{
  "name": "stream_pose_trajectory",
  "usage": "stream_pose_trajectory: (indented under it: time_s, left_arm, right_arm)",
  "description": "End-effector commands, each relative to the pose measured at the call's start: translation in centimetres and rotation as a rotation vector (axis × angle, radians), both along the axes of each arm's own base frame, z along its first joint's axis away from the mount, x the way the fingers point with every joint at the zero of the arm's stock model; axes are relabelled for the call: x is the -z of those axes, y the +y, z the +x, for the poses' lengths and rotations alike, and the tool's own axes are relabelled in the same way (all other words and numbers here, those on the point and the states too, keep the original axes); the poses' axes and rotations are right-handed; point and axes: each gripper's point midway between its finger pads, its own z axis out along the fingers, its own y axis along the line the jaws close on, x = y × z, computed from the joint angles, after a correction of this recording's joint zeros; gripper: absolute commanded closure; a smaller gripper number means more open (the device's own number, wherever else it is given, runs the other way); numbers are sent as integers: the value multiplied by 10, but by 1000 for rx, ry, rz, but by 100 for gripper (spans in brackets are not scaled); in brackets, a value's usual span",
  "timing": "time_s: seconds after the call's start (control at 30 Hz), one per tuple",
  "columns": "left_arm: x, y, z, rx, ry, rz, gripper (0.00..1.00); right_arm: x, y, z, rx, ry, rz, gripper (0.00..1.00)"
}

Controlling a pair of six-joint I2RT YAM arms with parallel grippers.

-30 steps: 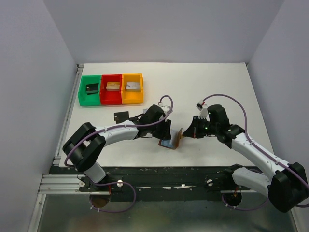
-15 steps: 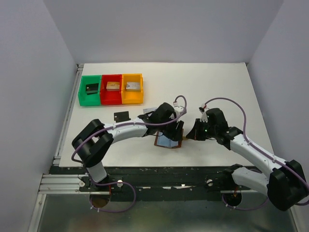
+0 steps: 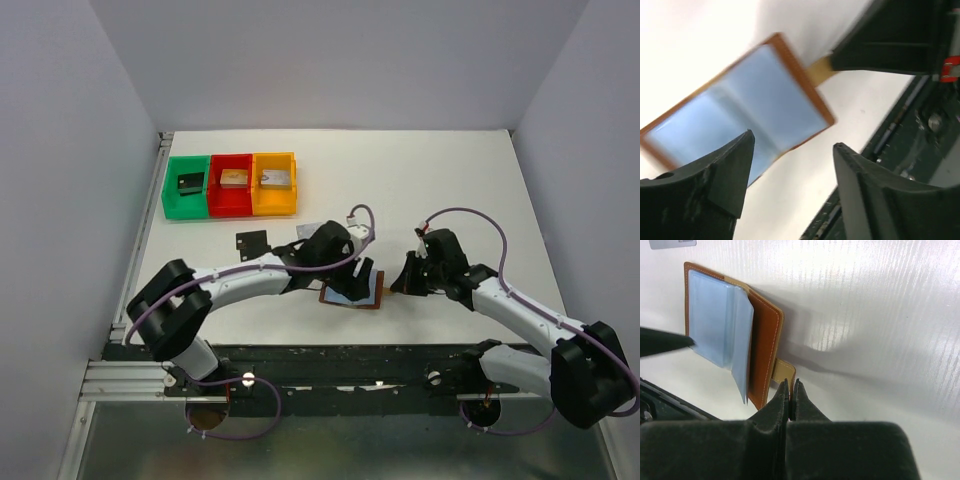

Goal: Take the credit cards out of the card holder
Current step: Remove the credit card from the card holder.

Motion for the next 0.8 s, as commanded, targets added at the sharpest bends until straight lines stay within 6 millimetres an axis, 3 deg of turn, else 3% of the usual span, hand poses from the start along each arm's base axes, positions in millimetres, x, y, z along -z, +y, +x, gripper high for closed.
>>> stream_pose_trajectory:
  time_s: [0.0,0.07,0.27,0.77]
  left_arm:
    - [-13,51,41,-332,-55,-48,18]
    - [-11,67,43,-380,-16,-72,1]
    - [-2,76,48,-403,22,-87,1]
    - [21,60,40,-326,116,-82,8]
  right_arm:
    - [-1,-7,2,19,-14,-29,100]
    - [-1,-7,2,13,-13,-29,100]
    - [4,-5,1,6,-3,-23,100]
    - [5,-2,0,-3,6,-13,100]
